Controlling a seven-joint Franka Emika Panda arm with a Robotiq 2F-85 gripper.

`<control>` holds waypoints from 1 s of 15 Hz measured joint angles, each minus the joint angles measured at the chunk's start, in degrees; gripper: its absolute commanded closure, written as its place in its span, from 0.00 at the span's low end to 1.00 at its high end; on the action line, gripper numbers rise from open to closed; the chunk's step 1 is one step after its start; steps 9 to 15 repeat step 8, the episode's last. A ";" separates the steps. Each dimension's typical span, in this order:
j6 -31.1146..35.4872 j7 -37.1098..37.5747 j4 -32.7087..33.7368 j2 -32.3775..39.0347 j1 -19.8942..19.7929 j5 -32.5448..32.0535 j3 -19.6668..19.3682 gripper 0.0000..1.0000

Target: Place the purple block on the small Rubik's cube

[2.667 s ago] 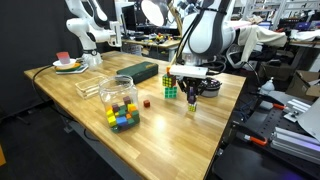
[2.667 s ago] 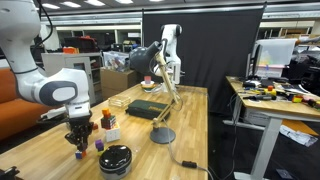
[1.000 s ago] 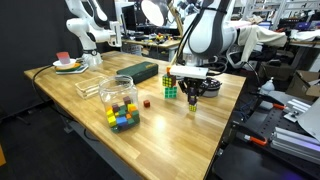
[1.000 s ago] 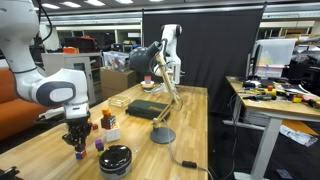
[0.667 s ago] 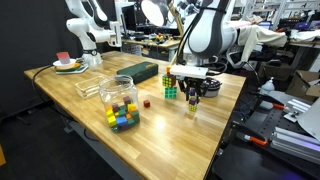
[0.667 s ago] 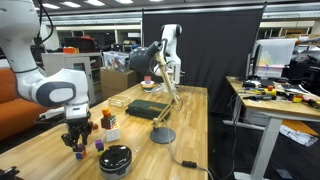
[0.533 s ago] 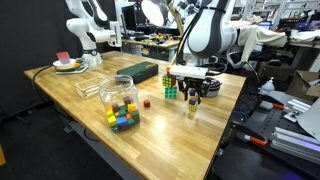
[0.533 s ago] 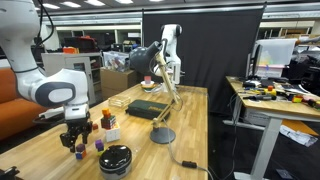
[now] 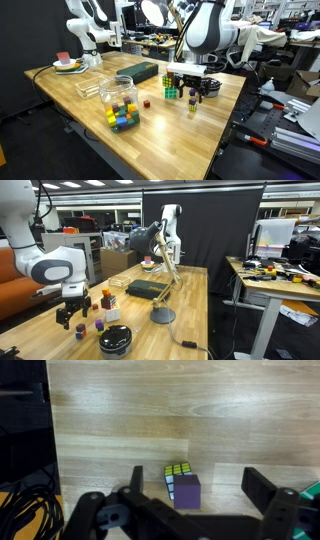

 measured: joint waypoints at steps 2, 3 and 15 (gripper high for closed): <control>0.06 0.00 0.10 0.50 0.00 0.00 -0.09 0.00; 0.06 0.00 0.10 0.49 0.00 0.00 -0.09 0.00; 0.06 0.00 0.12 0.49 0.01 0.00 -0.11 0.00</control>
